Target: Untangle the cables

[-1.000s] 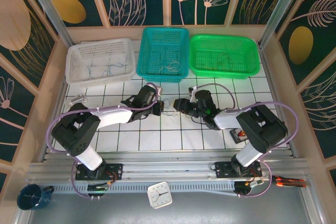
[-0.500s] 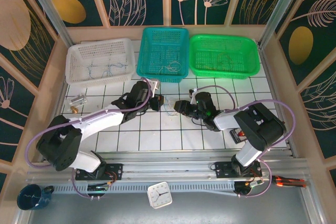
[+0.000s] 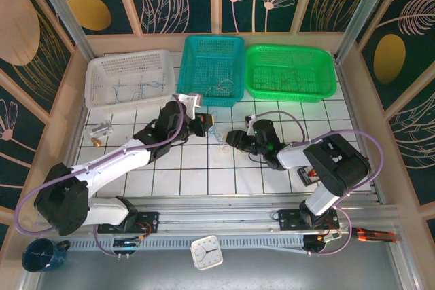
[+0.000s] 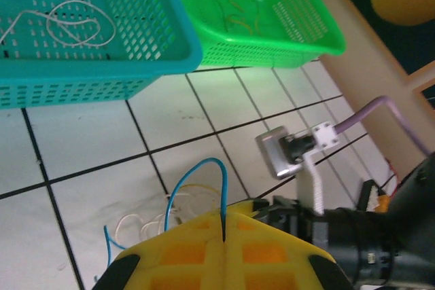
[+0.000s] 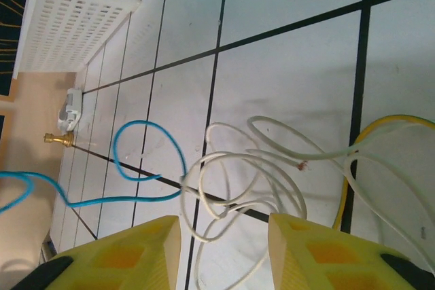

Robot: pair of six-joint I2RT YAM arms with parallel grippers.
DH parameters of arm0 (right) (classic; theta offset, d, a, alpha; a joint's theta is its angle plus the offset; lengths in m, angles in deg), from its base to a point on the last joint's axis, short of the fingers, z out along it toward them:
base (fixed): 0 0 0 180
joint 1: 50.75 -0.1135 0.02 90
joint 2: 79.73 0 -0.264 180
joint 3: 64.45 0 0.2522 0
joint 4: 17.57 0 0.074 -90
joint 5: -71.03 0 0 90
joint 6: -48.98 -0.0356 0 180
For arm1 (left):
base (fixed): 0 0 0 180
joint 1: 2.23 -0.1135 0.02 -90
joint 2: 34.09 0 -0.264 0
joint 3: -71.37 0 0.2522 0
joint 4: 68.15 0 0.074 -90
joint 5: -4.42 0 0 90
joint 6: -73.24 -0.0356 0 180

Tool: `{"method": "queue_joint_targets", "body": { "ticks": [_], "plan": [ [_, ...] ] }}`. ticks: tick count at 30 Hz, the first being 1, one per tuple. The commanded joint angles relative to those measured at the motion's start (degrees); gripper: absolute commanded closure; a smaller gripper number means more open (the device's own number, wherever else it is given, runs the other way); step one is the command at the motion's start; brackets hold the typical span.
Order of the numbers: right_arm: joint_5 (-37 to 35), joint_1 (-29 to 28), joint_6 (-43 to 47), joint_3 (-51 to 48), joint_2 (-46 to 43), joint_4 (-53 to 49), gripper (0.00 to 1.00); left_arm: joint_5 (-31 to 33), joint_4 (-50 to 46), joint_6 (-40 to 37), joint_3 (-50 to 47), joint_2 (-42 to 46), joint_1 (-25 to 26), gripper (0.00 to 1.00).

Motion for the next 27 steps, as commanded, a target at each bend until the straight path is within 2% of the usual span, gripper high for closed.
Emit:
{"method": "queue_joint_targets", "body": {
  "ticks": [1, 8, 13, 23, 27],
  "plan": [
    [-1.7, -0.5, 0.2, -1.4, 0.7, 1.1, 0.61, -0.6, 3.1, 2.0, 0.9, 2.1, 0.2, 1.00],
    [-3.0, -0.5, 0.1, -2.5, 1.5, 1.1, 0.61, 1.2, 7.0, 3.5, -0.8, 5.7, 0.2, 1.00],
    [-1.4, -0.5, -0.2, -2.5, 0.5, 1.5, 0.61, 1.4, 7.7, 4.0, -1.4, 5.9, 0.2, 1.00],
    [-1.5, -0.5, 0.3, -0.2, -12.0, -5.5, 0.61, 1.3, 10.2, 5.3, -3.9, 4.5, 0.2, 1.00],
    [-3.5, -0.5, 0.5, 0.6, -17.6, -9.4, 0.56, 1.2, 10.8, 5.8, -4.1, 3.7, 0.2, 1.00]
  ]
}}
